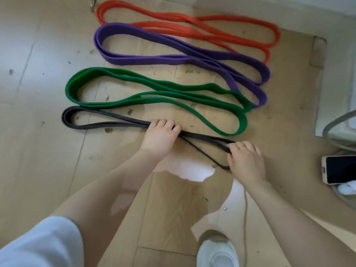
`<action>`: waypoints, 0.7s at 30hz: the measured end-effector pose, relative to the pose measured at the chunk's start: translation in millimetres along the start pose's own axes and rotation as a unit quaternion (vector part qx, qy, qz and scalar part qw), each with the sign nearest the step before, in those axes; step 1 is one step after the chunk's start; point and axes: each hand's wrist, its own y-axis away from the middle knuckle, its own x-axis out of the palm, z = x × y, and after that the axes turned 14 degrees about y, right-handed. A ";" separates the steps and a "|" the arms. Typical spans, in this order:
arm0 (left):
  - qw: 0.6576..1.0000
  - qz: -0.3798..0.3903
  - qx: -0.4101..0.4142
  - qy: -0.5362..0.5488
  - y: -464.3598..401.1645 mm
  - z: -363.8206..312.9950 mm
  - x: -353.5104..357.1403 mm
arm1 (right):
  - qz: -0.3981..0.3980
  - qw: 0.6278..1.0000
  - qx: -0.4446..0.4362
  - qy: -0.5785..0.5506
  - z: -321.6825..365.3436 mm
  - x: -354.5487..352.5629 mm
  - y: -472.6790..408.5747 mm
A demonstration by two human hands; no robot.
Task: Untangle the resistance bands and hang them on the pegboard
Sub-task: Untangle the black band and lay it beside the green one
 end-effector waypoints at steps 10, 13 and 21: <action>0.997 -0.059 0.039 -0.042 -1.8 3.4 4.7 | -0.015 0.999 0.034 0.039 -10.6 3.3 -1.4; 0.999 -0.029 -0.003 -0.015 -3.4 -6.2 2.4 | 0.031 0.998 0.044 0.027 -14.6 -7.0 -3.7; 0.997 0.047 -0.047 -0.047 27.8 -7.3 -40.2 | 0.094 0.995 0.025 -0.030 -12.6 -61.6 -1.7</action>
